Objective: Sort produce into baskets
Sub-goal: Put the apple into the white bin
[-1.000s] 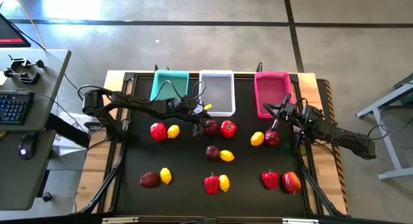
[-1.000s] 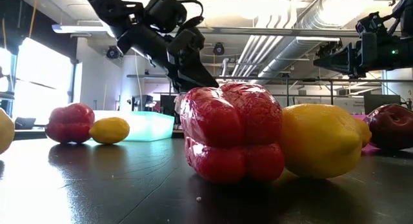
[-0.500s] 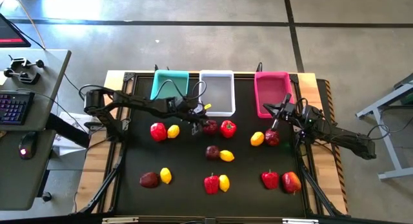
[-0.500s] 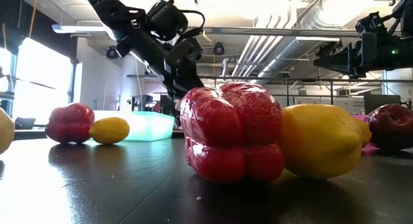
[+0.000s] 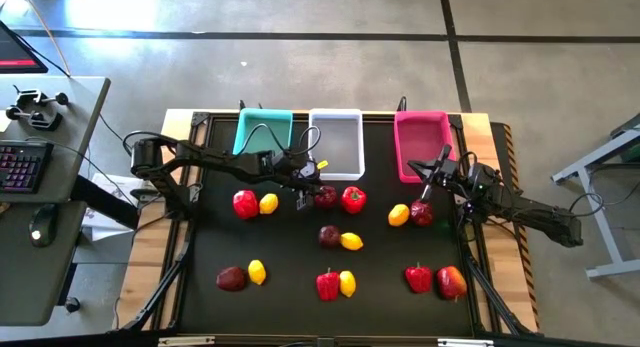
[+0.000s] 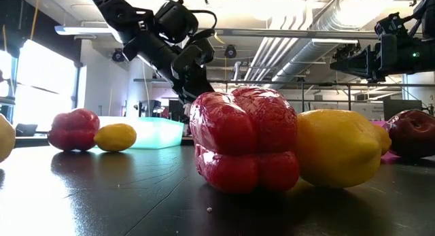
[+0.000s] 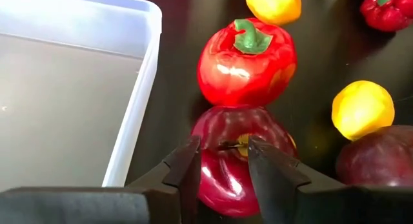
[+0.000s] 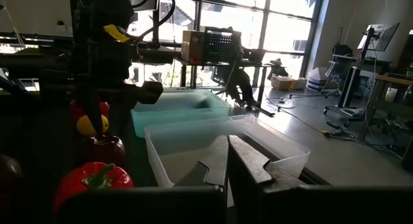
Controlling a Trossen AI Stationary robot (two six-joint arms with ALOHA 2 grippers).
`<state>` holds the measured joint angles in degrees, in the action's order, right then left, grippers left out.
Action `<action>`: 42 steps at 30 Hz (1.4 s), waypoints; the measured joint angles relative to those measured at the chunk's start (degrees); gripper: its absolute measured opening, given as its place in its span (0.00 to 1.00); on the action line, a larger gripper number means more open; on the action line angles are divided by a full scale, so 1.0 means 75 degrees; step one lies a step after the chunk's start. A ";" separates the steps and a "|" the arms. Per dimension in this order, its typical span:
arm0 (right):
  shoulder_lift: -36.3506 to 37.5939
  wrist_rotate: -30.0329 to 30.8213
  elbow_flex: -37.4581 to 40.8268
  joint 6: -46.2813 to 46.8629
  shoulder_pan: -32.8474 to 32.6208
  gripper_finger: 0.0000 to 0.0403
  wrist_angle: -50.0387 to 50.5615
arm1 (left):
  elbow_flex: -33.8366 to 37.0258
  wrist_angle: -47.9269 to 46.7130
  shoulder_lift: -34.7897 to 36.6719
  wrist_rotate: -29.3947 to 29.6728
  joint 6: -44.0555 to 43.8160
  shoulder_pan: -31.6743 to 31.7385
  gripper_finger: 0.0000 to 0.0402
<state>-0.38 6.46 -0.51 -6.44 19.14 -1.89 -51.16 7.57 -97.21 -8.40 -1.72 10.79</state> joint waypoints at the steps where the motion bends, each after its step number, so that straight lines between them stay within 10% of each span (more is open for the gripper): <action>1: 0.0000 0.0001 0.0000 0.0000 0.0002 0.00 0.0001 | 0.0000 0.0003 0.0000 -0.0002 0.0031 0.0000 0.26; 42: -0.0003 0.0003 -0.0002 0.0000 0.0000 0.00 0.0001 | 0.0015 0.0286 -0.0314 -0.0404 0.0321 0.0004 0.01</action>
<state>-0.40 6.48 -0.53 -6.44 19.14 -1.88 -51.05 9.71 -99.56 -11.43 0.68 10.82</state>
